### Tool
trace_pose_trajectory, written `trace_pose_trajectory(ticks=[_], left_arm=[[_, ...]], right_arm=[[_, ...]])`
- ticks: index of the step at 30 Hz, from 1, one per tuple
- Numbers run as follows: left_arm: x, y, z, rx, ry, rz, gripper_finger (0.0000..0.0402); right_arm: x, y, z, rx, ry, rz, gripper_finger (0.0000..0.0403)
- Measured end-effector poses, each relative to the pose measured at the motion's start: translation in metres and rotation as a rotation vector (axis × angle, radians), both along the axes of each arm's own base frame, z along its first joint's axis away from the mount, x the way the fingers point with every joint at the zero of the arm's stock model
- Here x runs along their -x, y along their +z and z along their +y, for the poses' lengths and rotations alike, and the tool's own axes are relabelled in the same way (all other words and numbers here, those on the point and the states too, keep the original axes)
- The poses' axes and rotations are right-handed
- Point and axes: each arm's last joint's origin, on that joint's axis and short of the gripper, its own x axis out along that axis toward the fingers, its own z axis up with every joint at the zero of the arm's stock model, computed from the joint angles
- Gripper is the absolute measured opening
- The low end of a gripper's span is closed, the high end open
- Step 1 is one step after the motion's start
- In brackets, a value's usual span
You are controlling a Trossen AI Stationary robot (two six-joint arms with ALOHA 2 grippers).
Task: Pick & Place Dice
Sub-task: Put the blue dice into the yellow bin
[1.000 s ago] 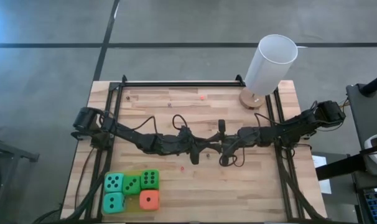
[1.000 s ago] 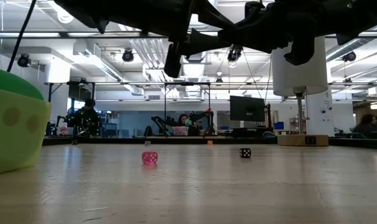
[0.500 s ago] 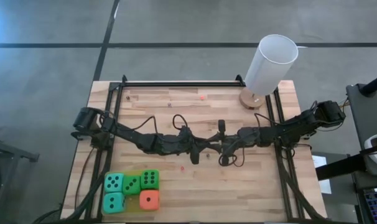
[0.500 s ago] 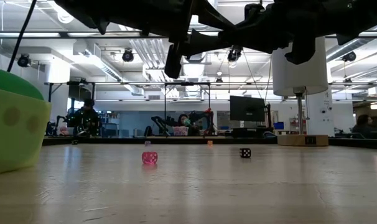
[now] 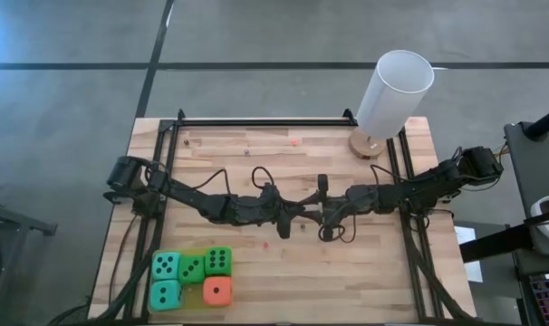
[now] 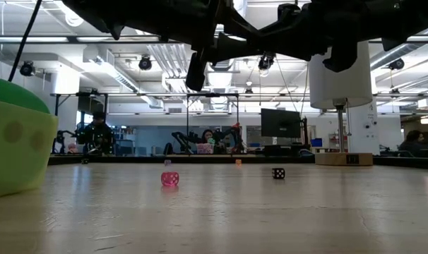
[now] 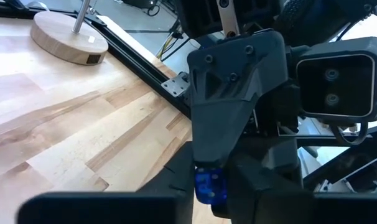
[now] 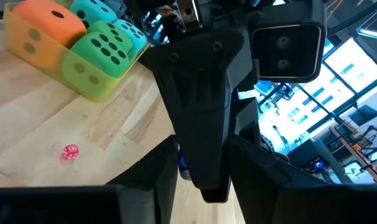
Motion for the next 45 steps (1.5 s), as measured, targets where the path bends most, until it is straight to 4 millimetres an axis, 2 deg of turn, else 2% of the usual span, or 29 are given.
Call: trace_pose_trajectory(ticks=[28, 45], left_arm=[[-0.0001, -0.0004, 0.0002, 0.0, -0.002, 0.003, 0.0057], [0.0004, 0.0001, 0.0015, -0.011, -0.002, 0.009, 0.0057]], right_arm=[[0.0002, 0.0, 0.0005, 0.002, -0.001, 0.002, 0.015], [0.0012, -0.0002, 0.0057, 0.007, 0.014, 0.009, 0.0193]])
